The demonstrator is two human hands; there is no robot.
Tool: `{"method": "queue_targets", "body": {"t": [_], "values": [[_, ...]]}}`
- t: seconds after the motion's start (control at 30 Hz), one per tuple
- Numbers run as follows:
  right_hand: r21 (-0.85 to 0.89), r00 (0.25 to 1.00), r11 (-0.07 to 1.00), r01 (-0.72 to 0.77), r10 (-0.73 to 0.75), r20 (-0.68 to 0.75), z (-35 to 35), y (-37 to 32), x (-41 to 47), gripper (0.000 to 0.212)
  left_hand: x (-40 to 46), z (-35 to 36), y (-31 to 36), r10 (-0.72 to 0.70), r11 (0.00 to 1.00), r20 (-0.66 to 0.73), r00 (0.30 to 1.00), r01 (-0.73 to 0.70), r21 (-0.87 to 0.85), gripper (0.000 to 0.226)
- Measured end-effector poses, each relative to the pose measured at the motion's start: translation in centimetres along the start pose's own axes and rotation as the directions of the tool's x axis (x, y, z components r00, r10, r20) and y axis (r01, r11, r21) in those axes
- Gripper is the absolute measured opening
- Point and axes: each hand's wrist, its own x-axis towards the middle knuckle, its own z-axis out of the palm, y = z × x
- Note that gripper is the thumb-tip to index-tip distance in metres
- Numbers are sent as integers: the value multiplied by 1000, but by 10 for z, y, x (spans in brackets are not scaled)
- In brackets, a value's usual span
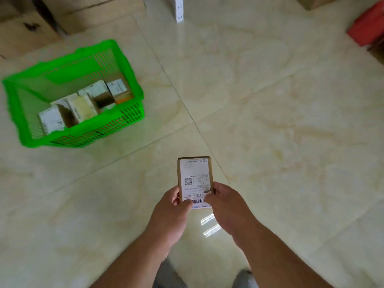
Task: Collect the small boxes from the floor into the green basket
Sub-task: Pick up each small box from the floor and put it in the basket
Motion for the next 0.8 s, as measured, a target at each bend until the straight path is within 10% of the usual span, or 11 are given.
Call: {"method": "queue_targets", "body": {"t": [0.8], "values": [[-151,975,981,126,-94,202,127,-269,102,44,85,-255,89,-52,967,-206,977,-2,-254,42]]}}
